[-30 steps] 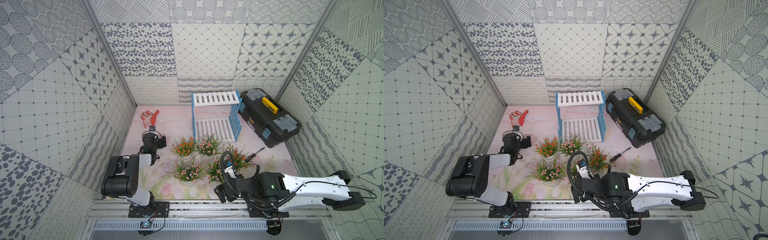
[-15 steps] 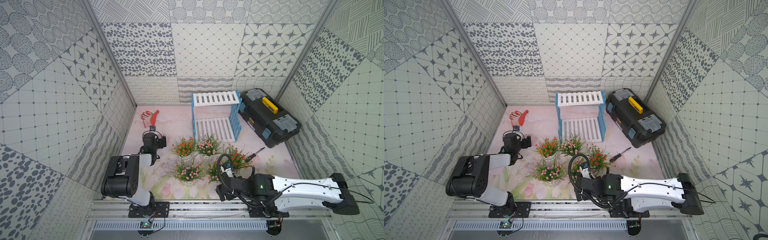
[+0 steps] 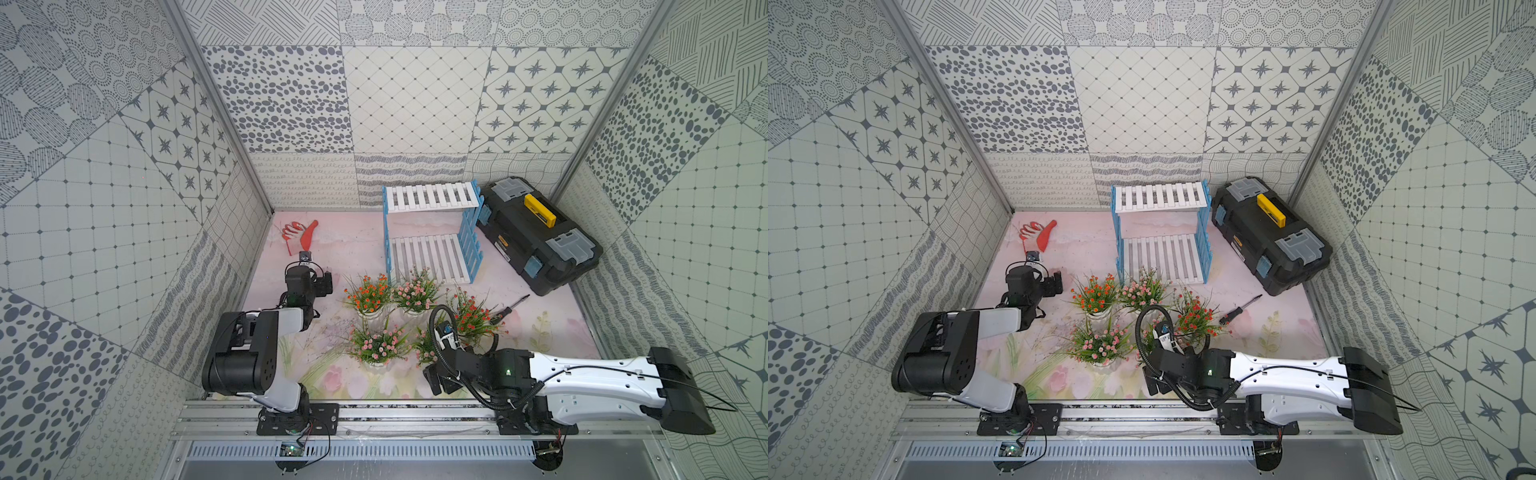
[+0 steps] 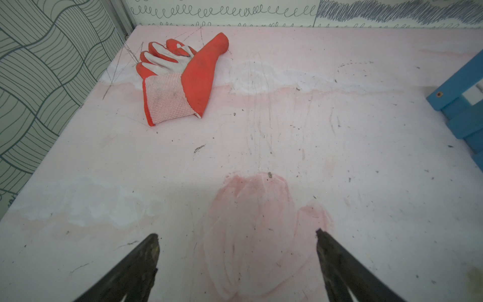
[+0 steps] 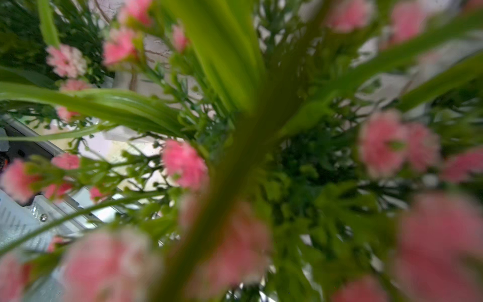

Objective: Place the baby's breath potted plants on the rack by color
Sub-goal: Pick up the baby's breath potted plant from the center of the board.

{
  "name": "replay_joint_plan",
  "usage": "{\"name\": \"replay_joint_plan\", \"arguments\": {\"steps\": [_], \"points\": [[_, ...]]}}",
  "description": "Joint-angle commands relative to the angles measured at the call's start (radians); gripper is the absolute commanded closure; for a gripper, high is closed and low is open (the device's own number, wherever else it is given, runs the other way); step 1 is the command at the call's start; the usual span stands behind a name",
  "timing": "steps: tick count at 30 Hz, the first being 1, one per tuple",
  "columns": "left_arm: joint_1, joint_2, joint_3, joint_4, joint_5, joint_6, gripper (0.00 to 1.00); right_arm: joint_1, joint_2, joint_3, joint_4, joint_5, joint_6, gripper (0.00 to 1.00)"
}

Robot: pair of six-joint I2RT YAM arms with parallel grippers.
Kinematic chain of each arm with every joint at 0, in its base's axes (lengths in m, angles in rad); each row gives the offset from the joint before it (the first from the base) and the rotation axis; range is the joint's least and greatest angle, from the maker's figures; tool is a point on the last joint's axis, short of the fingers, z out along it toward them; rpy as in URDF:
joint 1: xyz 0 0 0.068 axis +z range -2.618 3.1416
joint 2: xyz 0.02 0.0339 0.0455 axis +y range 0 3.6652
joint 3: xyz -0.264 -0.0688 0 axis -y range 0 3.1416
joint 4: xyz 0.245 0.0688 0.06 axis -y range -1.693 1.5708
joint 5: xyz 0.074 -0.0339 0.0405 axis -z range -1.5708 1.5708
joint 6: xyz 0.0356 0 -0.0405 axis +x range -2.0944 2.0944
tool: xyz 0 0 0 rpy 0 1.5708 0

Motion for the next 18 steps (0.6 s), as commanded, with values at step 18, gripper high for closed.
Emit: {"name": "replay_joint_plan", "arguments": {"steps": [18], "points": [[-0.004, 0.003, 0.004, 0.026, -0.015, -0.007, 0.06, -0.005, 0.027, -0.148, 0.363, 0.240, -0.145, 0.02]]}}
